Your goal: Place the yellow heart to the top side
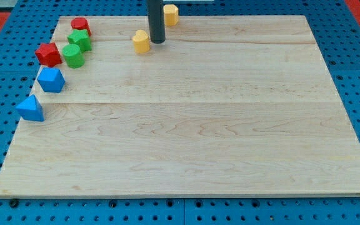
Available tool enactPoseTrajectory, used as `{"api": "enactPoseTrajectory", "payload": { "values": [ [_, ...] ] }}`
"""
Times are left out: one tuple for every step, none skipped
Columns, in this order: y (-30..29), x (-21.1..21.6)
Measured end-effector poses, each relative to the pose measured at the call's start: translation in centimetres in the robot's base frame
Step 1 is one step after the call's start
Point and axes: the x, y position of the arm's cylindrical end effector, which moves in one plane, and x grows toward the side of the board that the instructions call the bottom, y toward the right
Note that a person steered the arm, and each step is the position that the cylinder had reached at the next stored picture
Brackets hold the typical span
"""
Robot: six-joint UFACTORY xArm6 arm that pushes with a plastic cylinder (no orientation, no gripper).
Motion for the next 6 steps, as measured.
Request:
{"api": "enactPoseTrajectory", "payload": {
  "values": [
    [2.9, 4.7],
    [-4.8, 5.3],
    [-4.5, -0.6],
    [-2.3, -2.1],
    [-1.5, 4.0],
    [-4.2, 17.2]
  ]
}}
